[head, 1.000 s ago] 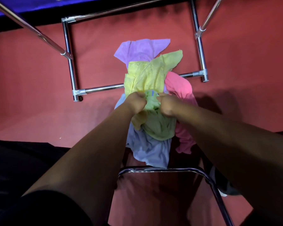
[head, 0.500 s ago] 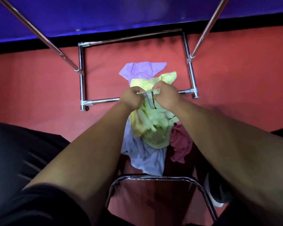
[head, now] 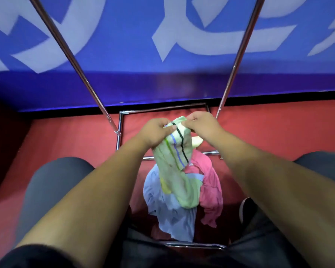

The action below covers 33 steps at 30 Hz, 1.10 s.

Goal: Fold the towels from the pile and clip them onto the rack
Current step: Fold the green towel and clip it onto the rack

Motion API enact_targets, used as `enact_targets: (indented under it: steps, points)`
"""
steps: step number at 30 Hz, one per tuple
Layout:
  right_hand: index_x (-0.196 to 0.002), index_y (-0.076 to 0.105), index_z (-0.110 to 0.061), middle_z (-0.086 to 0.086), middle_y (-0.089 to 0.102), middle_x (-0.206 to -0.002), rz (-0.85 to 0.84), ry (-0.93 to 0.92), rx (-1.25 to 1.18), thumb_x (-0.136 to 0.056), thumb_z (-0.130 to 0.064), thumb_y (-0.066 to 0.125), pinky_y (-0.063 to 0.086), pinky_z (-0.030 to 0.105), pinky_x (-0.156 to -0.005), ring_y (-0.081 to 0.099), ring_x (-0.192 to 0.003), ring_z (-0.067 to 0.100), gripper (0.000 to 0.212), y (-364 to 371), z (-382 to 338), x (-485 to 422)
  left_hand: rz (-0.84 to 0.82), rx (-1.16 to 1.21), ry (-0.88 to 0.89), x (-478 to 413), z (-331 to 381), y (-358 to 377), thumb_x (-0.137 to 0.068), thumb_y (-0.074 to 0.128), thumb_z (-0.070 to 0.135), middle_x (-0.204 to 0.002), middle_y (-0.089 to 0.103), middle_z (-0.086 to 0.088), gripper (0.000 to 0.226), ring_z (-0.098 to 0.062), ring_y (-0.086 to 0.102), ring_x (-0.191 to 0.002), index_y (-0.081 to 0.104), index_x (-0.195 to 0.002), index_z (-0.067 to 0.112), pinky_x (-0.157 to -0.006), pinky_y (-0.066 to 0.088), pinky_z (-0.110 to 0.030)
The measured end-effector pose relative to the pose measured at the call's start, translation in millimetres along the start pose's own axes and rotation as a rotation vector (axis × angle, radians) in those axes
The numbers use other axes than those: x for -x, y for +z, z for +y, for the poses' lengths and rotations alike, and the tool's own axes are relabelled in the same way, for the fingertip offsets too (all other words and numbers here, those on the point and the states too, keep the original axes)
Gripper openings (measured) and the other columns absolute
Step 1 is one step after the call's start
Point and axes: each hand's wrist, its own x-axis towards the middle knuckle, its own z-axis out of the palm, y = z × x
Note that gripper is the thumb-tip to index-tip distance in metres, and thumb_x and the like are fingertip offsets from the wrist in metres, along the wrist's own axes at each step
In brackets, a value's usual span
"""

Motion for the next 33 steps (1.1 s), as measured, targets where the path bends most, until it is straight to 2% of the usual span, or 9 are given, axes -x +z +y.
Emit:
enact_targets:
  steps: [2, 5, 8, 12, 16, 19, 21, 27, 33]
  points:
    - [-0.084, 0.077, -0.013, -0.002, 0.072, -0.076, 0.036, -0.051, -0.004, -0.09, -0.018, 0.082, 0.051, 0.019, -0.061, 0.061, -0.062, 0.001, 0.009, -15, -28, 9, 0.059, -0.058, 0.072, 8, 27, -14, -0.103, 0.068, 0.031, -0.072, 0.062, 0.006, 0.023, -0.005, 0.052, -0.064, 0.069, -0.085, 0.016, -0.062, 0.044, -0.023]
    - [-0.084, 0.077, -0.016, -0.004, 0.073, -0.077, 0.107, -0.092, -0.034, -0.087, -0.019, 0.085, 0.047, 0.013, -0.056, 0.06, -0.058, -0.003, 0.009, -40, -67, 22, 0.178, -0.093, 0.148, 18, 62, -32, -0.104, 0.064, 0.032, -0.069, 0.061, 0.001, 0.029, -0.013, 0.053, -0.066, 0.064, -0.082, 0.012, -0.067, 0.044, -0.031]
    - [-0.082, 0.077, -0.018, -0.005, 0.072, -0.073, 0.138, -0.136, -0.023, -0.085, -0.022, 0.086, 0.049, 0.021, -0.062, 0.061, -0.061, 0.004, 0.011, -62, -105, 35, 0.245, -0.052, 0.218, 30, 102, -50, -0.101, 0.064, 0.033, -0.069, 0.062, 0.002, 0.028, -0.018, 0.056, -0.067, 0.065, -0.08, 0.015, -0.068, 0.049, -0.036]
    - [-0.079, 0.077, -0.022, -0.011, 0.072, -0.068, 0.188, -0.176, 0.06, -0.085, -0.027, 0.084, 0.047, 0.025, -0.066, 0.06, -0.06, 0.002, 0.011, -90, -156, 53, 0.292, -0.039, 0.281, 43, 151, -74, -0.101, 0.064, 0.033, -0.085, 0.073, -0.005, 0.021, -0.023, 0.064, -0.076, 0.068, -0.087, 0.018, -0.077, 0.055, -0.039]
    - [-0.076, 0.074, -0.025, -0.011, 0.07, -0.072, 0.237, -0.212, 0.146, -0.085, -0.032, 0.083, 0.044, 0.026, -0.062, 0.06, -0.066, 0.006, 0.015, -119, -197, 71, 0.302, 0.064, 0.36, 56, 193, -92, -0.095, 0.068, 0.029, -0.082, 0.07, 0.001, 0.009, -0.021, 0.068, -0.081, 0.064, -0.087, 0.027, -0.088, 0.061, -0.052]
    - [-0.075, 0.07, -0.024, -0.01, 0.068, -0.071, 0.255, -0.243, 0.183, -0.086, -0.029, 0.083, 0.045, 0.027, -0.067, 0.061, -0.068, 0.009, 0.017, -134, -220, 75, 0.33, 0.027, 0.425, 65, 222, -98, -0.102, 0.067, 0.015, -0.085, 0.07, 0.004, 0.005, -0.012, 0.069, -0.079, 0.064, -0.098, 0.017, -0.082, 0.058, -0.038]
    - [-0.075, 0.07, -0.024, -0.01, 0.067, -0.071, 0.267, -0.264, 0.215, -0.087, -0.031, 0.082, 0.047, 0.028, -0.066, 0.062, -0.069, 0.01, 0.018, -145, -236, 77, 0.386, -0.017, 0.462, 68, 238, -102, -0.103, 0.065, 0.018, -0.087, 0.071, 0.003, 0.005, -0.013, 0.067, -0.081, 0.065, -0.101, 0.013, -0.077, 0.051, -0.031]
    - [-0.085, 0.069, -0.022, -0.007, 0.072, -0.087, 0.291, -0.393, 0.202, -0.091, -0.037, 0.08, 0.048, 0.032, -0.069, 0.063, -0.078, 0.012, 0.02, -177, -270, 88, 0.467, 0.03, 0.479, 76, 286, -114, -0.103, 0.059, 0.029, -0.094, 0.071, -0.001, 0.011, -0.026, 0.067, -0.094, 0.064, -0.097, 0.022, -0.087, 0.056, -0.047]
    - [-0.09, 0.069, -0.013, 0.007, 0.073, -0.085, 0.307, -0.379, 0.34, -0.094, -0.035, 0.068, 0.045, 0.034, -0.062, 0.061, -0.075, 0.021, 0.022, -189, -274, 97, 0.539, 0.188, 0.395, 82, 324, -134, -0.098, 0.05, 0.034, -0.096, 0.069, -0.002, 0.013, -0.028, 0.071, -0.094, 0.06, -0.094, 0.025, -0.084, 0.058, -0.045]
